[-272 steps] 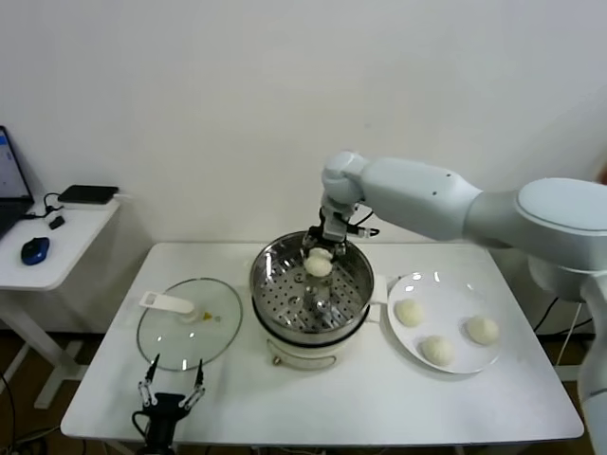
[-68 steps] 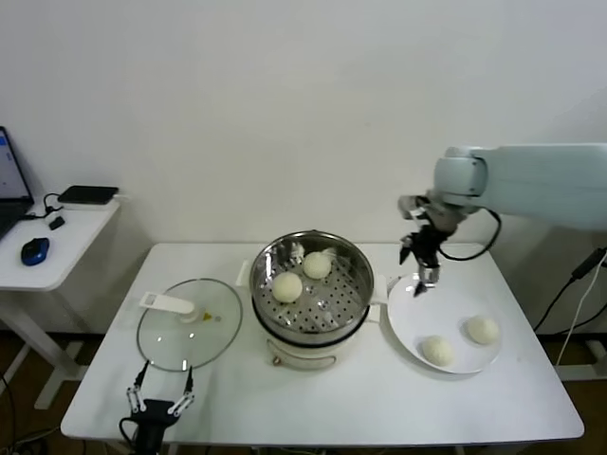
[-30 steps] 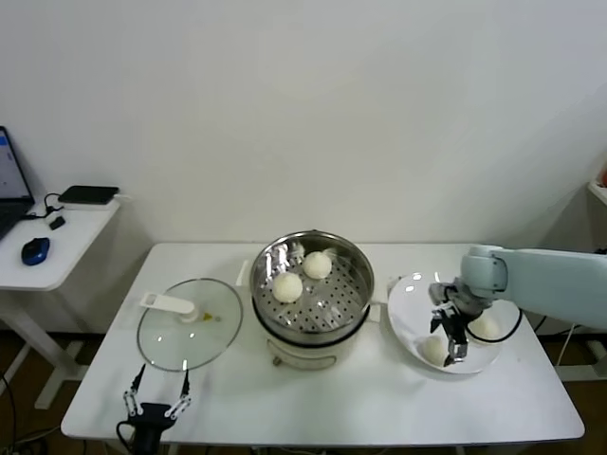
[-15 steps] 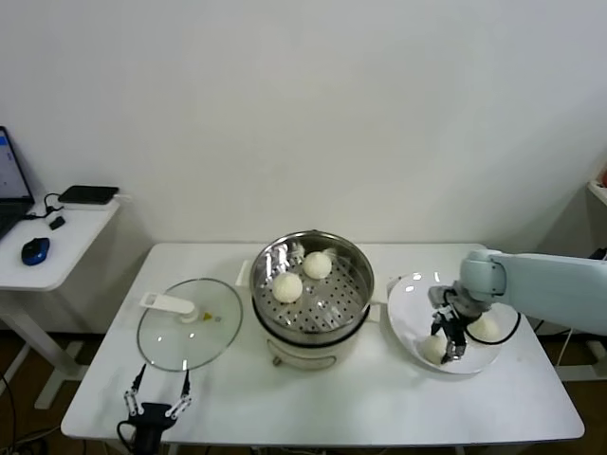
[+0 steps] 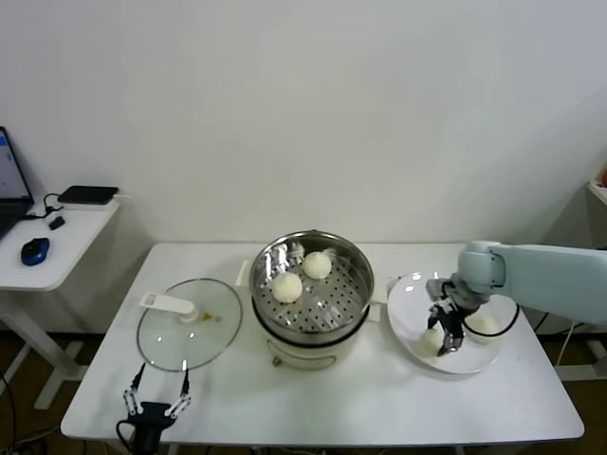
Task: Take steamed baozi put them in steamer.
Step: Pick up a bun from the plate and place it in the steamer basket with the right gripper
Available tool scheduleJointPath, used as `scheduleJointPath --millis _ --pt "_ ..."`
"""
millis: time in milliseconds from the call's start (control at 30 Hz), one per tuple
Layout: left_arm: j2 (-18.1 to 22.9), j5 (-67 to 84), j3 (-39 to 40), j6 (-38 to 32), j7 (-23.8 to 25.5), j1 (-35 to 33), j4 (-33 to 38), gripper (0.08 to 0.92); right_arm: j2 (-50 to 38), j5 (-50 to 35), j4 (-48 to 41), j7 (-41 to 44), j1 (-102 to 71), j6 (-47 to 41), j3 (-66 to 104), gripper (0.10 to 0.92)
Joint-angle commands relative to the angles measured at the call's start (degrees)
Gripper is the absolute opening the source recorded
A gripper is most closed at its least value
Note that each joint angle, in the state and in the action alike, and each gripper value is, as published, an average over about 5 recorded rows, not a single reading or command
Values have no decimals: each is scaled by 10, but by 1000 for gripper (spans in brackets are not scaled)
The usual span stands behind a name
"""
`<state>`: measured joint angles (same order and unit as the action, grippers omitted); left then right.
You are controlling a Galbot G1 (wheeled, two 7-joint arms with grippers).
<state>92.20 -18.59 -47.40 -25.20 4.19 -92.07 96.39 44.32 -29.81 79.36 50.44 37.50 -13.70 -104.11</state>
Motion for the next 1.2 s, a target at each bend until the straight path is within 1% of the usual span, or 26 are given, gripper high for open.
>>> scheduleJointPath --millis 33,133,333,433,533,800,933,1200 --pt "14 -1 1 2 0 0 1 823 21 -26 64 33 170 45 -71 653" --pt "15 -1 2 2 1 1 2 823 34 -29 88 61 235 78 -86 653" --pt "18 -4 5 2 0 -1 5 823 50 -41 127 99 301 159 -48 653" --pt "18 -4 5 1 0 -3 7 823 63 -24 149 110 321 202 -23 654" --pt "18 -3 5 1 0 -5 10 823 81 2 163 110 319 224 8 657" --pt "12 0 1 -2 -2 -8 11 823 156 111 149 77 242 249 98 653" --pt "11 1 0 -2 -2 -7 11 823 195 140 133 57 194 244 108 653" --pt "9 1 -2 -2 -2 -5 8 823 231 181 126 37 101 213 135 653"
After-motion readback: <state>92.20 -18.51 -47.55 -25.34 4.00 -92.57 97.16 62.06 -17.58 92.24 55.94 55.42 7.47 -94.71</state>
